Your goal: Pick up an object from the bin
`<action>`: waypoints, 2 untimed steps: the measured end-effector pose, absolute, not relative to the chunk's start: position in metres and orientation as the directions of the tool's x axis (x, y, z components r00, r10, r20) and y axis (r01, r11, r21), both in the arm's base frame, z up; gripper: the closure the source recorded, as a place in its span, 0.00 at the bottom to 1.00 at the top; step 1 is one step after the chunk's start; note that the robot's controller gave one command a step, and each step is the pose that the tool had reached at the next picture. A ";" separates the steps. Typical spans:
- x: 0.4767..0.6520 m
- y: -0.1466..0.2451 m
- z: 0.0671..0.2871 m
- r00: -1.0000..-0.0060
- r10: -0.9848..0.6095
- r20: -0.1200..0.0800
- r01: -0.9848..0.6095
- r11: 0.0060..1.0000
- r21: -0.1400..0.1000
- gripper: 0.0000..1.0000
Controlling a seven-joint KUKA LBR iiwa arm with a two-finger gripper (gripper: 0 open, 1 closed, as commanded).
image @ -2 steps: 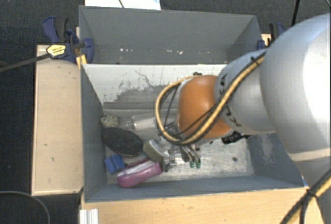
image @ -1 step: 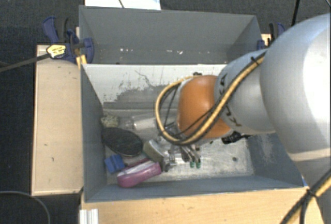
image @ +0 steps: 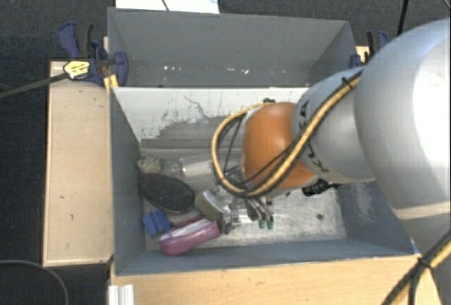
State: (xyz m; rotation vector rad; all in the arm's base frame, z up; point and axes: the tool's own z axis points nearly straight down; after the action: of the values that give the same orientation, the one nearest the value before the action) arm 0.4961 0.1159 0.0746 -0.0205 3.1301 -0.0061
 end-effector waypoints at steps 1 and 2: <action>0.518 0.102 0.075 -0.986 -0.165 -0.006 -0.165 0.986 0.006 1.00; 0.523 0.107 0.075 -0.982 -0.187 -0.005 -0.187 0.982 0.000 1.00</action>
Offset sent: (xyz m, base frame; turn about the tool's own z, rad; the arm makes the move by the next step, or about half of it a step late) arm 0.0196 -0.0175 -0.0046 -0.1510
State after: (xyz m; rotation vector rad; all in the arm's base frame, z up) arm 0.5225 0.1068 0.0746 -0.2947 3.1230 0.0002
